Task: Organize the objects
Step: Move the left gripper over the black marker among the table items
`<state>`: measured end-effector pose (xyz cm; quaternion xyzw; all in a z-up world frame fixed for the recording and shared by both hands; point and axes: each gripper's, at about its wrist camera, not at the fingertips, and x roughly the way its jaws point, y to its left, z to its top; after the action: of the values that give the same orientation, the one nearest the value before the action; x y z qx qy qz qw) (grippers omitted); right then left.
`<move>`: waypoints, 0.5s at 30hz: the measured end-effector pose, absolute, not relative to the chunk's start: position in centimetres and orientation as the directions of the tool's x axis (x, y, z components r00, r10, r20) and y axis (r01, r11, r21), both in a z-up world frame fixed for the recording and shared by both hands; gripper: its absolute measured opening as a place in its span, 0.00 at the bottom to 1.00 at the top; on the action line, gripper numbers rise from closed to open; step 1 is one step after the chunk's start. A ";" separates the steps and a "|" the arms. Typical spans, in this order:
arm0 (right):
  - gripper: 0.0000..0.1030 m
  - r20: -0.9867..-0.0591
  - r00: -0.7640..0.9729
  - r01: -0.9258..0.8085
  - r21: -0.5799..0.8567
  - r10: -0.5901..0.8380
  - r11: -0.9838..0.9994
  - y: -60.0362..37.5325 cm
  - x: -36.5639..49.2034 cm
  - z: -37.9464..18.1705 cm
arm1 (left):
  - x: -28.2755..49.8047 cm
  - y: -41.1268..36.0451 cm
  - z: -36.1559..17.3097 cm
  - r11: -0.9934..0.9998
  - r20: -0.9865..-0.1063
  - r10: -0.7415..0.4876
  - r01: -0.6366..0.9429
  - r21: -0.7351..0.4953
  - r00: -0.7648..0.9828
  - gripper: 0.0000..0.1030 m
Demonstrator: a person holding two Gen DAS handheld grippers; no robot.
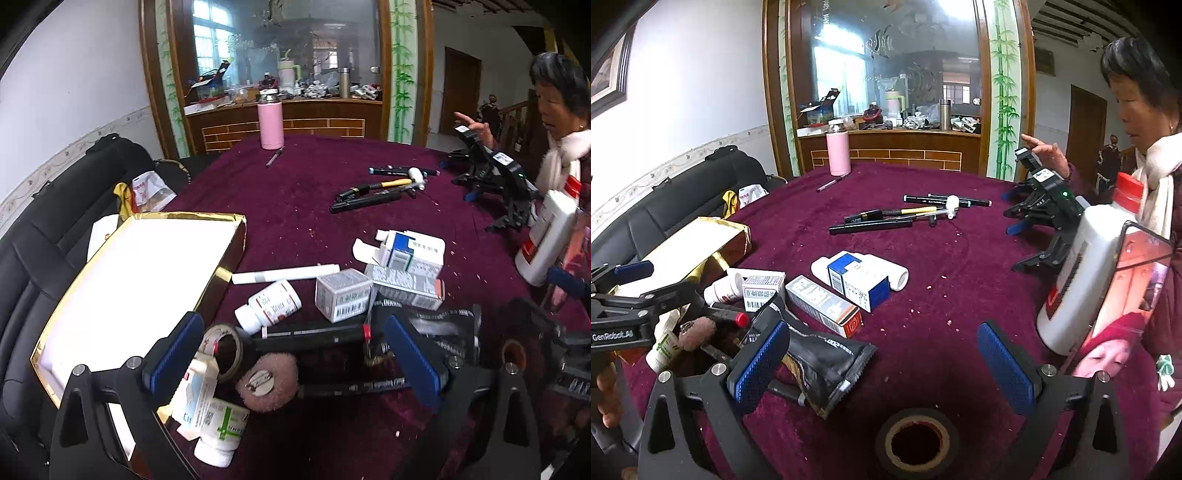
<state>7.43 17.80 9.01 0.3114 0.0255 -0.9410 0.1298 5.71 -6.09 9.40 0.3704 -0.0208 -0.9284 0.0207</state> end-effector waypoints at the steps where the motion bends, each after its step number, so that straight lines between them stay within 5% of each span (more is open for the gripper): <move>1: 1.00 -0.595 -0.771 0.260 0.031 -0.227 -0.965 17.9 7.5 9.0 | 6.0 -6.3 9.3 -0.999 -0.687 -0.040 0.006 0.051 -0.726 0.96; 15: 1.00 -0.658 -0.725 0.311 -0.050 -0.203 -0.949 14.3 8.1 8.6 | 7.2 -4.5 5.0 -0.959 -0.755 0.109 -0.269 0.091 -0.647 0.96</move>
<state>8.12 14.25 8.61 0.3438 0.0783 -0.9254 0.1388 7.22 -4.50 5.03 0.4071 -0.0980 -0.9020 -0.1048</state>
